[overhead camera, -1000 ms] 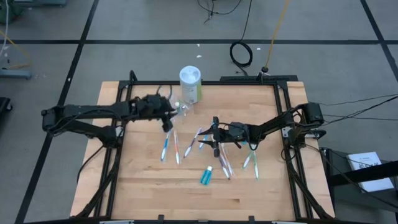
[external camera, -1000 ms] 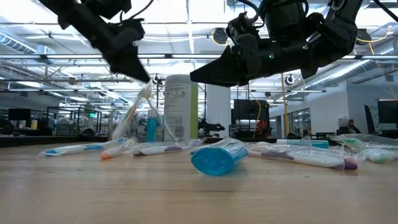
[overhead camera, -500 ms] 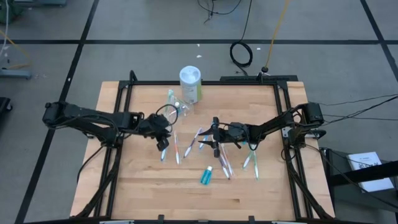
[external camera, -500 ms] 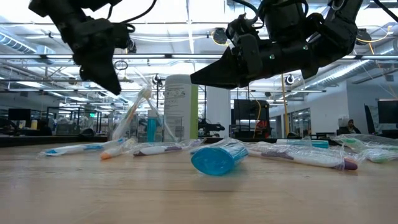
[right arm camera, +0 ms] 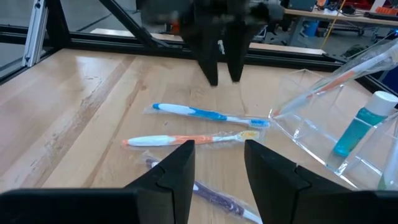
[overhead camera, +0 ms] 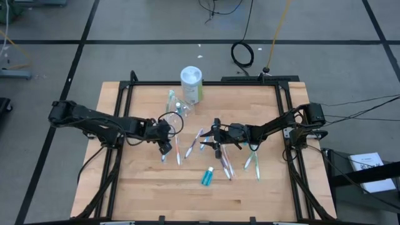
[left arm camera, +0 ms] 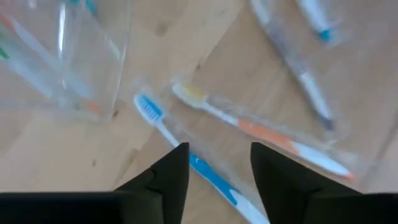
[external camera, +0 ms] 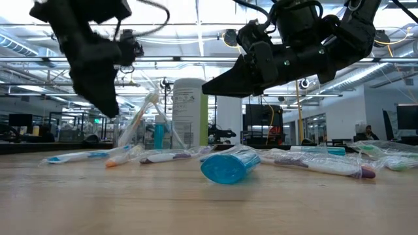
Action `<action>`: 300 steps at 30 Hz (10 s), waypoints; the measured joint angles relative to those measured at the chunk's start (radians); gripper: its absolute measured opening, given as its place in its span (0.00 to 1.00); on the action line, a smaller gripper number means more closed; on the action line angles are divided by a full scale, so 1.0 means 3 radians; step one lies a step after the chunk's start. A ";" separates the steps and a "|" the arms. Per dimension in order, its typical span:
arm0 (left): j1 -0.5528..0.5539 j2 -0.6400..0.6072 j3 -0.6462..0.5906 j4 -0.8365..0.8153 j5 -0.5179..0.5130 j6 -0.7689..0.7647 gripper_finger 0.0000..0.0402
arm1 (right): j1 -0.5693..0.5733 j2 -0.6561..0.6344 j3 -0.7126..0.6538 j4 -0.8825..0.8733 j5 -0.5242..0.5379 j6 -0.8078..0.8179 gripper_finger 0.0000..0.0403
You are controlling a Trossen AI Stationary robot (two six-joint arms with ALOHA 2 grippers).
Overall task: Pick & Place toothbrushing station
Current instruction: Put the left blue toothbrush into the transparent organizer, then put the left orange toothbrush into the transparent organizer, then put the green toothbrush into the transparent organizer
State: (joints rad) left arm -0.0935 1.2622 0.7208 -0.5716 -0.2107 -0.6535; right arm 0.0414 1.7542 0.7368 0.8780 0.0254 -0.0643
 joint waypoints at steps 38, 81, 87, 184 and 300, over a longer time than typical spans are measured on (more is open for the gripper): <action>-0.0081 0.0009 -0.0001 0.1235 -0.0969 0.0144 0.02 | -0.0009 0.0000 0.0000 0.0292 0.0000 0.0072 0.32; 0.0824 0.1559 -0.0001 0.4853 -0.2241 0.2575 0.04 | -0.0243 0.0001 0.0001 0.0202 0.0349 0.0500 0.35; 0.0741 0.1369 0.0000 0.4133 -0.2538 0.2500 0.05 | -0.0243 0.0001 0.0001 0.0136 0.0350 0.0500 0.35; -0.0148 0.0827 0.0203 0.0992 -0.0104 -0.0447 0.03 | -0.0197 -0.0001 0.0001 -0.0924 -0.0080 0.1310 0.35; 0.0418 -0.1285 -0.0895 0.3142 0.0198 0.1647 0.46 | 0.0426 -0.1424 -0.0707 0.0501 0.0865 0.0334 0.02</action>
State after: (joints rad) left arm 0.0318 0.8766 0.4522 0.3710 -0.1513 -0.1593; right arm 0.1693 1.3271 0.5247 1.0283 0.2849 0.0360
